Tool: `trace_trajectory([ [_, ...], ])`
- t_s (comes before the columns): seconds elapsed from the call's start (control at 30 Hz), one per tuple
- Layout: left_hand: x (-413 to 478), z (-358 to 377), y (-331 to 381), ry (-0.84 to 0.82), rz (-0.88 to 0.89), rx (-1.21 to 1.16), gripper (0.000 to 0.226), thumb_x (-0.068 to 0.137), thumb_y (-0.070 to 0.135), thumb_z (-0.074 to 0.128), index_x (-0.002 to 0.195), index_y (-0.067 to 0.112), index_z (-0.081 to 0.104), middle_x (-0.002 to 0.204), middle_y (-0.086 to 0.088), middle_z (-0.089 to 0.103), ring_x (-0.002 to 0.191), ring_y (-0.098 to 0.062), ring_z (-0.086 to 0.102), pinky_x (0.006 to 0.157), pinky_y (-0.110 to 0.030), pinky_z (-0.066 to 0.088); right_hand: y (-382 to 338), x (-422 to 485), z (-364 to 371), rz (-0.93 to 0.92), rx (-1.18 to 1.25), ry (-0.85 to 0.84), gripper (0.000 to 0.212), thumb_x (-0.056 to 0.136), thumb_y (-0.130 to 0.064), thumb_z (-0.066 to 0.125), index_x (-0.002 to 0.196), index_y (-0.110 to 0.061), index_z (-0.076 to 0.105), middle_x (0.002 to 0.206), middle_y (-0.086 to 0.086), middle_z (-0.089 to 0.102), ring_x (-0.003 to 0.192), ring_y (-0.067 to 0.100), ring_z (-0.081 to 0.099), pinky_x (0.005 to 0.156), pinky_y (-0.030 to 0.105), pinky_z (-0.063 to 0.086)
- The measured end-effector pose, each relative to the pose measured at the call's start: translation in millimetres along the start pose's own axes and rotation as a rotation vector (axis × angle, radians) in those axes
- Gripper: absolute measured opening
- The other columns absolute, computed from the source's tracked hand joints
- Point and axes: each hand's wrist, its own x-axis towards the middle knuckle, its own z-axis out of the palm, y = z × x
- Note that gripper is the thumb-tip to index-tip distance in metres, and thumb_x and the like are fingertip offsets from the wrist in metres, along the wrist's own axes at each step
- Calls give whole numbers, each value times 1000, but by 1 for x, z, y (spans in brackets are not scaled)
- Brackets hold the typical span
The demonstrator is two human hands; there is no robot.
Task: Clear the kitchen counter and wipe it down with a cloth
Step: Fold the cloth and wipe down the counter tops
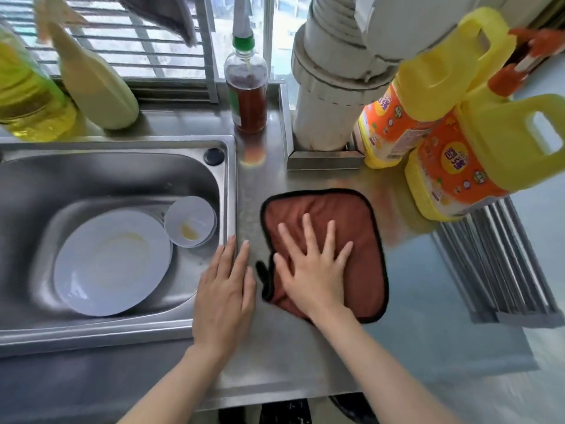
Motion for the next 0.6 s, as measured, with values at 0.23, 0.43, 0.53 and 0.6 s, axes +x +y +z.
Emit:
trace_trajectory([
  [0.23, 0, 0, 1, 32, -1, -15, 52, 92, 34, 26, 134, 12, 49, 148, -5, 36, 135, -23, 35, 106, -39, 34, 94, -49, -6, 188, -15, -43, 56, 88, -68, 12, 141, -54, 0, 158, -8, -3, 143, 36, -6, 107, 66, 5],
  [0.43, -1, 2, 2, 39, 15, -2, 51, 91, 32, 29, 132, 11, 50, 148, -9, 37, 134, -26, 36, 102, -43, 38, 55, -62, 0, 391, 6, -21, 55, 91, -58, 12, 144, -46, 6, 158, 2, 3, 140, 46, -2, 103, 71, 6],
  [0.53, -2, 2, 1, 42, 20, -12, 50, 91, 30, 31, 132, 11, 50, 148, -9, 35, 135, -25, 34, 104, -42, 36, 27, -93, 7, 128, -2, -23, 55, 90, -59, 18, 144, -46, 14, 157, 1, 12, 141, 46, 6, 102, 71, 10],
  [0.6, -1, 1, 0, 32, 20, -23, 46, 93, 27, 35, 134, 12, 48, 151, -7, 32, 137, -24, 30, 107, -41, 32, 47, -112, 5, 49, -6, -47, 54, 90, -62, 18, 142, -51, 8, 158, -5, 4, 143, 39, 0, 106, 68, 9],
])
